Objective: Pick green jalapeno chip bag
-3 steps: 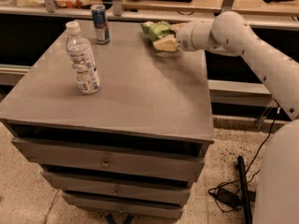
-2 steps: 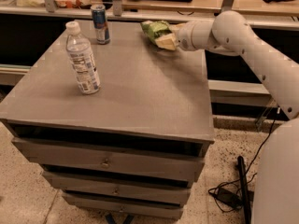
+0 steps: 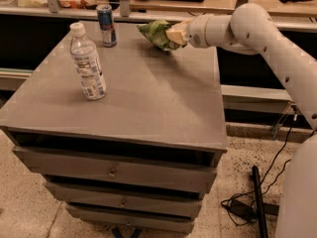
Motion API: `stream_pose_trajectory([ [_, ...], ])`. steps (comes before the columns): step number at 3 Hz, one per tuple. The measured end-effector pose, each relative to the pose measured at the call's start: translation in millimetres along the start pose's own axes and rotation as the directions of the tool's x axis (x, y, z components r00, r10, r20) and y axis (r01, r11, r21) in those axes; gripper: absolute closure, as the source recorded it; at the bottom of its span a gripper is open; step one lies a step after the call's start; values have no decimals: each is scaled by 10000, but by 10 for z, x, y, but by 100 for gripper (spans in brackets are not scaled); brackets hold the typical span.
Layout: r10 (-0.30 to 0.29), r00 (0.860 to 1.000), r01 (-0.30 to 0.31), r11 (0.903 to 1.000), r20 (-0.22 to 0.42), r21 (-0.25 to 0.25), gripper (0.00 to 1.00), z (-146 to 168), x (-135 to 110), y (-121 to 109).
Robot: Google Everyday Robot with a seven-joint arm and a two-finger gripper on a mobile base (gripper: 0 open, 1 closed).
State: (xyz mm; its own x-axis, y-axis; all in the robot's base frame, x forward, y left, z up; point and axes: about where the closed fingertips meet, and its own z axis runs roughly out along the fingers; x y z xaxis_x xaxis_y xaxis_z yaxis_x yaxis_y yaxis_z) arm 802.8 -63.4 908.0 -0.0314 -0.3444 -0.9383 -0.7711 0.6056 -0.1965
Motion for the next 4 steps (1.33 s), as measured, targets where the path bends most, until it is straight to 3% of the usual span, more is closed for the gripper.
stream_pose_trajectory([
  [2,215,9989,-196,9988,420,-457,100,-443,-381,112],
  [4,337,9972,-220,9856,674,-1676,100,-878,-701,290],
])
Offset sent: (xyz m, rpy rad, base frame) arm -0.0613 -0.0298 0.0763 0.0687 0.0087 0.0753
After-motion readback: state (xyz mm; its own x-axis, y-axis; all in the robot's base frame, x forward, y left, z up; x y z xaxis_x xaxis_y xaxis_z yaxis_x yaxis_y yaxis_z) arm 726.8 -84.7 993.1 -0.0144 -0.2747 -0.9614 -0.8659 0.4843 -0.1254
